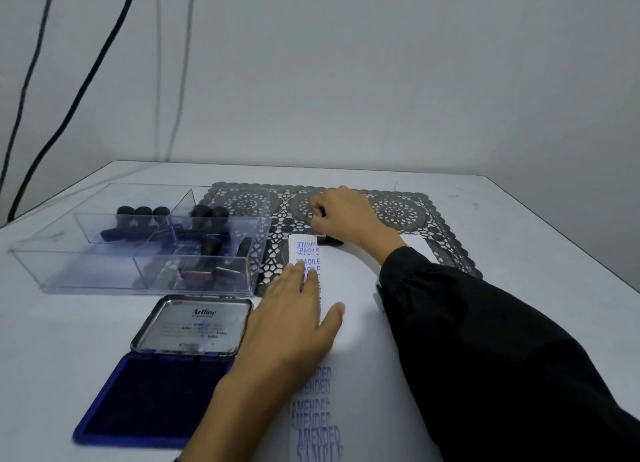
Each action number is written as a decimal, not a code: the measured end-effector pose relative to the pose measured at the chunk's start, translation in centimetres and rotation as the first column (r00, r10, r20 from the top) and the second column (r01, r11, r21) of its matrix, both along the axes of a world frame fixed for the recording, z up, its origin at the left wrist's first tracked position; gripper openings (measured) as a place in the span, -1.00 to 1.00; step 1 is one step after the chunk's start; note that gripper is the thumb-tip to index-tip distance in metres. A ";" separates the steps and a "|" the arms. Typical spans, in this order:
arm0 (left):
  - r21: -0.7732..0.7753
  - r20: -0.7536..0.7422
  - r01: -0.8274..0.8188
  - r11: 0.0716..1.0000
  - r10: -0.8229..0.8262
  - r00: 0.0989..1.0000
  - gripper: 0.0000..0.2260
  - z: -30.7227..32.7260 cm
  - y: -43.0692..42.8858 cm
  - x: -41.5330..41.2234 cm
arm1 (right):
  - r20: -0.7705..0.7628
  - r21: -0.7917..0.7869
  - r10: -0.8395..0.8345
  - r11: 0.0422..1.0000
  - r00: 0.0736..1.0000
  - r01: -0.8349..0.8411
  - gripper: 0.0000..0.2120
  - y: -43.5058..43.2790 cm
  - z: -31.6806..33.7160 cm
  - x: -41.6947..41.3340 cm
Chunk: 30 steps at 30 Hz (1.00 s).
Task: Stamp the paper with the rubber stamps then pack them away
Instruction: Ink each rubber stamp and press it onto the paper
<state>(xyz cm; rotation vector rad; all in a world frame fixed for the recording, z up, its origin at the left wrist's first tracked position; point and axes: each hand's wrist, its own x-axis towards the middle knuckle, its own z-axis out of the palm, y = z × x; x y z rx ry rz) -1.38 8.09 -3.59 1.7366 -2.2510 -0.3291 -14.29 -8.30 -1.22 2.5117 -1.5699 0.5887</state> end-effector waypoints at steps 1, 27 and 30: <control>0.001 0.002 0.002 1.000 -0.002 1.000 -0.39 0.0 0.0 0.0 | -0.007 -0.003 -0.003 1.000 1.000 0.003 -0.85 0.0 0.1 0.0; -0.209 -0.404 -0.185 0.960 0.088 0.911 -0.32 1.5 7.5 9.5 | 0.516 -0.039 -0.007 0.999 0.856 0.031 -0.74 9.6 7.3 2.0; -0.189 -0.476 -0.269 0.944 0.152 0.866 -0.49 1.7 8.5 13.6 | 0.491 0.041 0.042 0.997 0.870 -0.071 -0.74 11.8 6.2 4.1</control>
